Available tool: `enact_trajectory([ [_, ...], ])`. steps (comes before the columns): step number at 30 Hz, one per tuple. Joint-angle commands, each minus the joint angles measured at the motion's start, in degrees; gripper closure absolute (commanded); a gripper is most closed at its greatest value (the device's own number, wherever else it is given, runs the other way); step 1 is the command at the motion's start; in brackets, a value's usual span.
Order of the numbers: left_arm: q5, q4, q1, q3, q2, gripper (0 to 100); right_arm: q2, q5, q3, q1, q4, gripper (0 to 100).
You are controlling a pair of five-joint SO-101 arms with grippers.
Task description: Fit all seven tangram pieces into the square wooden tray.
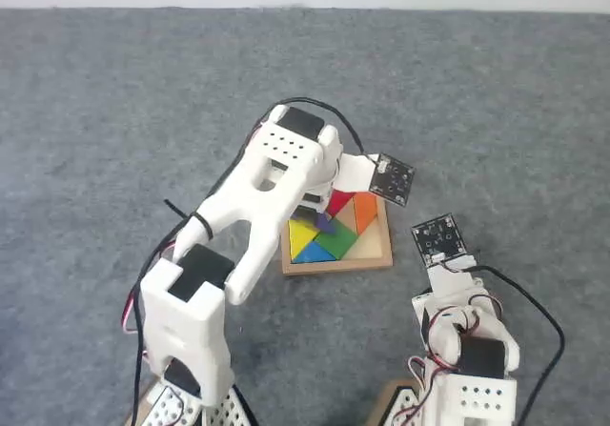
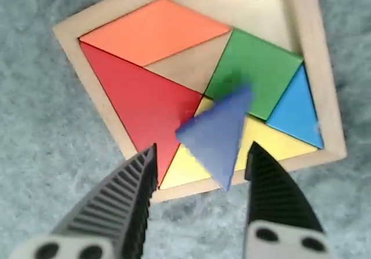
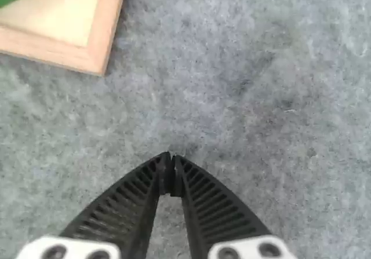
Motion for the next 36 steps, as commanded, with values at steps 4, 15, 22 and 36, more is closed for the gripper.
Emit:
enact_trajectory([
  [4, 1.0, 0.6, 0.1, -3.5, -4.7, 79, -0.8, 0.4, 1.0, -0.2, 0.1, 99.1],
  [15, 64.6, 3.1, -14.5, -8.7, -15.1, 84, -0.8, 0.4, 1.0, -0.1, 0.1, 99.1],
  [22, 69.1, -5.4, -10.8, 17.7, -27.7, 98, -0.8, 0.4, 1.0, -0.2, 0.1, 99.1],
  [36, 65.3, -35.5, -8.8, 55.3, -39.4, 99, -0.8, 0.4, 1.0, -0.2, 0.1, 99.1],
])
